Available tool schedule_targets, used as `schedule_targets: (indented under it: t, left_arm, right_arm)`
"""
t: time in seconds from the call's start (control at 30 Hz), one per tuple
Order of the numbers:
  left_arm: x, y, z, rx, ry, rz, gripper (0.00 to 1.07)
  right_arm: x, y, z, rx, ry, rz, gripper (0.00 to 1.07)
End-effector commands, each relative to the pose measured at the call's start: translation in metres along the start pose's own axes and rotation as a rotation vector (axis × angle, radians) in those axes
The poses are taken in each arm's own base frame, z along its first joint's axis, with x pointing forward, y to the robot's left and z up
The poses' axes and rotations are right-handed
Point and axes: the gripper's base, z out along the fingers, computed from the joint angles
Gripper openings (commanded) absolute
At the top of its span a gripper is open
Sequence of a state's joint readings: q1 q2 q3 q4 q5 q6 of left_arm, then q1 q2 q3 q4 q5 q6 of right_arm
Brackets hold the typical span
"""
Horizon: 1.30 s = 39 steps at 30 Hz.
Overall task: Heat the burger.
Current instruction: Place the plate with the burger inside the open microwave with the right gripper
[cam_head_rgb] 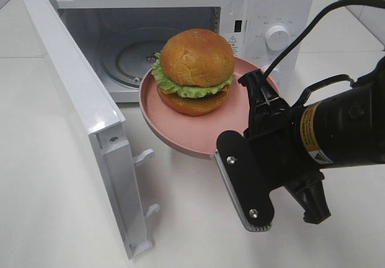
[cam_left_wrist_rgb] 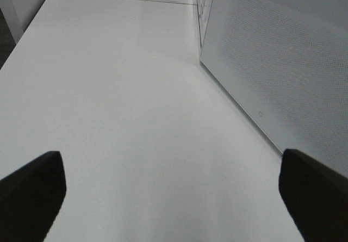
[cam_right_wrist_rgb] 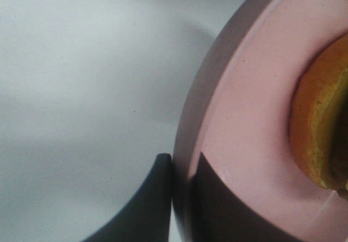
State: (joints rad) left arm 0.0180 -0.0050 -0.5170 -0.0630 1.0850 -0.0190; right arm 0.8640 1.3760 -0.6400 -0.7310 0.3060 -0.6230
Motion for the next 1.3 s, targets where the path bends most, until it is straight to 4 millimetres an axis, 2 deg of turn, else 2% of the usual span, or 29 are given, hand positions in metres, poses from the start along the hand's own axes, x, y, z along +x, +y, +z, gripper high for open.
schedule_targets:
  t: [0.03,0.4,1.07,1.3]
  left_arm:
    - [0.000,0.000,-0.002,0.001,-0.033,-0.003,1.00]
    - [0.000,0.000,-0.002,0.001,-0.033,-0.003,1.00]
    - [0.000,0.000,-0.002,0.001,-0.033,-0.003,1.00]
    - [0.000,0.000,-0.002,0.001,-0.033,-0.003,1.00]
  right_arm:
    - [0.011,-0.007,0.000,0.024,-0.010,-0.054,0.00]
    - [0.036,-0.010,0.003,0.020,-0.011,-0.102,0.00]
    - [0.037,-0.012,0.003,0.037,-0.058,-0.106,0.00]
    - [0.037,-0.013,0.011,0.018,-0.058,-0.100,0.00]
